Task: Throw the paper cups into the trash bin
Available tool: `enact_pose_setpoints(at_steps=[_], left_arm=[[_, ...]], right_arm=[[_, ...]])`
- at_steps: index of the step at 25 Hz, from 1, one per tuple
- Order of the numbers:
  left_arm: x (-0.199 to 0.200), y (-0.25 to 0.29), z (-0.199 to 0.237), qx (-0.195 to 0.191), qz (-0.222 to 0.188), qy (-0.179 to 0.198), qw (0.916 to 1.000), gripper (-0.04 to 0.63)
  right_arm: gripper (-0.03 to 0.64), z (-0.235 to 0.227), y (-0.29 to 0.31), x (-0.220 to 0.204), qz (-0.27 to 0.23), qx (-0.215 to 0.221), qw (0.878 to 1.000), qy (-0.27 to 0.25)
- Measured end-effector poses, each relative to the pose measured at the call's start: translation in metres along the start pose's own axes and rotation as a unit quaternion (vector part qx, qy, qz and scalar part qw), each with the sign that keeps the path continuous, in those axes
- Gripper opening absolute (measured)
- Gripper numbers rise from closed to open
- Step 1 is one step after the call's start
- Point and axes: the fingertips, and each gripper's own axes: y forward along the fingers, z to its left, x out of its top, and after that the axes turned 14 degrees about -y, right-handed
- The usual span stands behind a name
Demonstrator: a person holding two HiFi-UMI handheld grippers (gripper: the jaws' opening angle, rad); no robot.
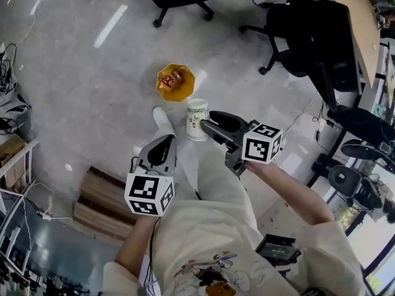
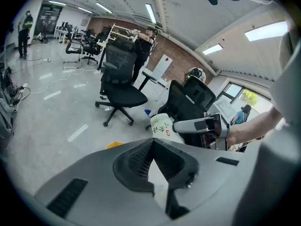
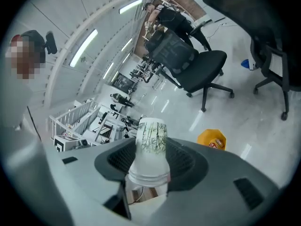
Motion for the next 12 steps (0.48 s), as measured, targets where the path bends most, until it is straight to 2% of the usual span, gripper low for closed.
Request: enact_pose_setpoints(at_steps=[6,12], left_arm=[[-0.015,0.065,0.062,0.03,0.012,-0.05,0.9982,0.006],[-0.028,0.143,0.122,0.058,0.019,-0.037,0.9975,0.006]], right_arm=[[0.204,-0.067,0.049,-0.032,0.049,-0.005,0.999,0.003],[0.202,-0.136,0.1,-0.062,0.073,-0.017,0.997,0.002]])
